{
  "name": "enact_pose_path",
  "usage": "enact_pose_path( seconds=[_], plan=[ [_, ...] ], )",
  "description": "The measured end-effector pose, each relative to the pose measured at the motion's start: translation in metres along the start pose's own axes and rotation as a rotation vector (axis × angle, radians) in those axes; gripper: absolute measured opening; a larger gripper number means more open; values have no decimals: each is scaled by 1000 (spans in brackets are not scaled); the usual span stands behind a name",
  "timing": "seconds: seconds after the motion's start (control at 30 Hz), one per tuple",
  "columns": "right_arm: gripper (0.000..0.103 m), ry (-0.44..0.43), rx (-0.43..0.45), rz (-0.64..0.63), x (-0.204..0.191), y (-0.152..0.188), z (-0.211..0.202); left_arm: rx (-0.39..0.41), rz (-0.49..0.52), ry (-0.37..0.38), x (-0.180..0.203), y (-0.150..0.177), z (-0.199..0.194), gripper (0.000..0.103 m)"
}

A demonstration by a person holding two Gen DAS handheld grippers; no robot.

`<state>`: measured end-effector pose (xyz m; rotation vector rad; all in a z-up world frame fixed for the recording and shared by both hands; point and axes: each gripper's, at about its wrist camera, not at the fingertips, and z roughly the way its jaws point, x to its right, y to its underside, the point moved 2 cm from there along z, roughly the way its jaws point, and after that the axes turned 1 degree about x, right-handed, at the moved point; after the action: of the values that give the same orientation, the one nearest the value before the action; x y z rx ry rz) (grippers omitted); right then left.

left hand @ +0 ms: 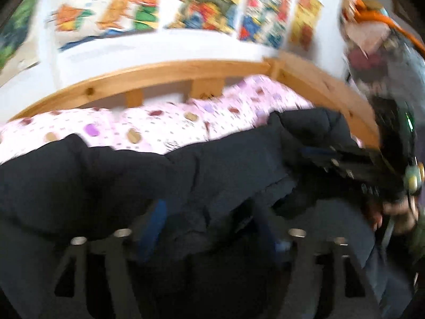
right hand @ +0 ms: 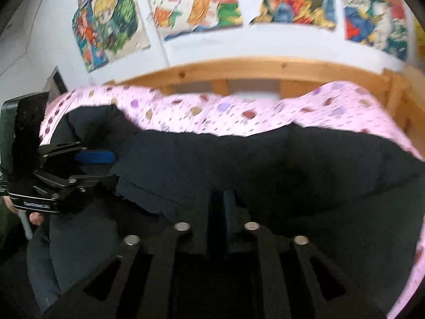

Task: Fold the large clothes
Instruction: 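Release the folded jacket and lift both grippers away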

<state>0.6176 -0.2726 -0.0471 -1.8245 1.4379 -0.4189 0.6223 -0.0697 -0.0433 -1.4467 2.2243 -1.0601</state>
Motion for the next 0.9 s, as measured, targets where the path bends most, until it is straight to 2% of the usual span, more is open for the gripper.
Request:
enact_pose_path(
  seconds=[0.03,0.13,0.23,0.27,0.33,0.4,0.5,0.73,0.9],
  plan=[
    [30,18,18,4,1,-1,-5,13,-31,-14,0,0,-5,76],
    [46,84,58,25,3,1,-27,42,-101,-61,0,1,-25,76],
    [55,90,93,43,8,9,-50,92,-166,-98,-4,2,-49,84],
    [59,102,108,37,6,10,-64,113,-177,-112,-7,3,-59,86],
    [76,125,129,25,2,17,-82,161,-189,-140,-4,4,-82,95],
    [79,155,150,12,-6,15,-93,189,-191,-161,2,7,-102,99],
    [91,177,180,-7,-16,15,-121,199,-172,-206,13,10,-126,103],
    [96,162,267,3,-41,19,-173,333,-86,-311,55,24,-192,103],
    [96,147,281,-36,-59,27,-201,363,-77,-361,71,38,-228,103]
  ],
)
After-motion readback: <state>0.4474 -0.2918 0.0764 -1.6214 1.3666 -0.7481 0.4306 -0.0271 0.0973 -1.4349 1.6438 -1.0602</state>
